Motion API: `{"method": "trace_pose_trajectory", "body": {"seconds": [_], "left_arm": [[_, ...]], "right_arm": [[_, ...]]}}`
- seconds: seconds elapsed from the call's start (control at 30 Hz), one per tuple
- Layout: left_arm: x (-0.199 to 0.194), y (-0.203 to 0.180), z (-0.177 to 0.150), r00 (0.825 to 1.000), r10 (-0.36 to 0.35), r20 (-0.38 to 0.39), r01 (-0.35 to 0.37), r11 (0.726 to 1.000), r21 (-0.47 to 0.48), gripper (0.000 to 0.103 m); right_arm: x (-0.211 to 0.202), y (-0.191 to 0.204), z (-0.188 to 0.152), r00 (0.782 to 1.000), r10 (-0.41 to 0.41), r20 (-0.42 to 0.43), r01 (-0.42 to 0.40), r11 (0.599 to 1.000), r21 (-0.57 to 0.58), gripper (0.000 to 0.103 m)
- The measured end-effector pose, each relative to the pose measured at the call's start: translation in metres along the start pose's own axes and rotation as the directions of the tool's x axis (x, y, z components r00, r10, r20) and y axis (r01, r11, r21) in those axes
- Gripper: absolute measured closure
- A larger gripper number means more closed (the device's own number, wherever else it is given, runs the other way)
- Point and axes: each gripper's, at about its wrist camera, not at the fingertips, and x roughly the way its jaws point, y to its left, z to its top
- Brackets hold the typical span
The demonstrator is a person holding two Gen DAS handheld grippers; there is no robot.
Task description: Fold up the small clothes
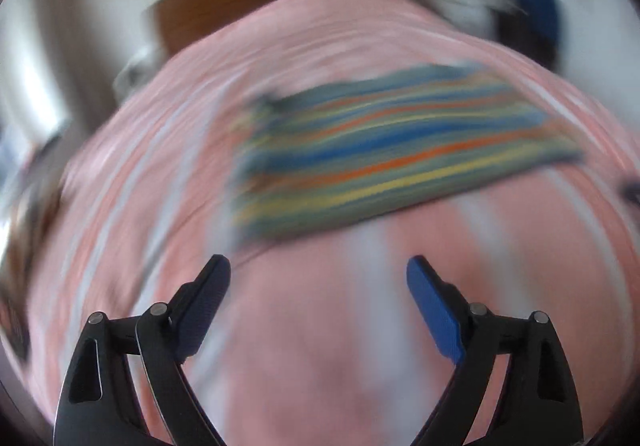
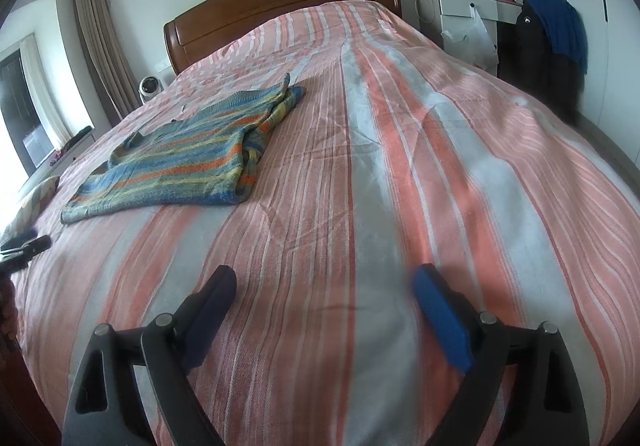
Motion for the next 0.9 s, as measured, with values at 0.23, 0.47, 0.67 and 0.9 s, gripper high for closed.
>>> {"method": "trace_pose_trajectory", "body": {"seconds": [0.23,0.47,0.67,0.9], "left_arm": [[0.060,-0.166,0.079,0.961,-0.267,-0.071,0.276,0.918,0.287,0.020],[0.100,-0.215,0.105,0.971,-0.234,-0.046,0.237,0.927,0.291,0.078],[0.080,-0.193,0.103,0.958,-0.286,0.024,0.273,0.933,0.234,0.098],[0.051,-0.047,0.096,0.914,-0.391,0.103,0.405,0.883,-0.238,0.099]], "right_arm": [[-0.031,-0.035,0.025,0.996,0.069,0.057,-0.080,0.973,0.217,0.014],[0.068,-0.043,0.142,0.903,0.388,-0.186,-0.338,0.907,0.251,0.039],[0.217,-0.026,0.184,0.810,0.523,-0.265,-0.370,0.807,0.461,0.059],[0.215,0.083,0.220,0.832,0.495,-0.252,-0.411,0.854,0.318,0.094]]}}
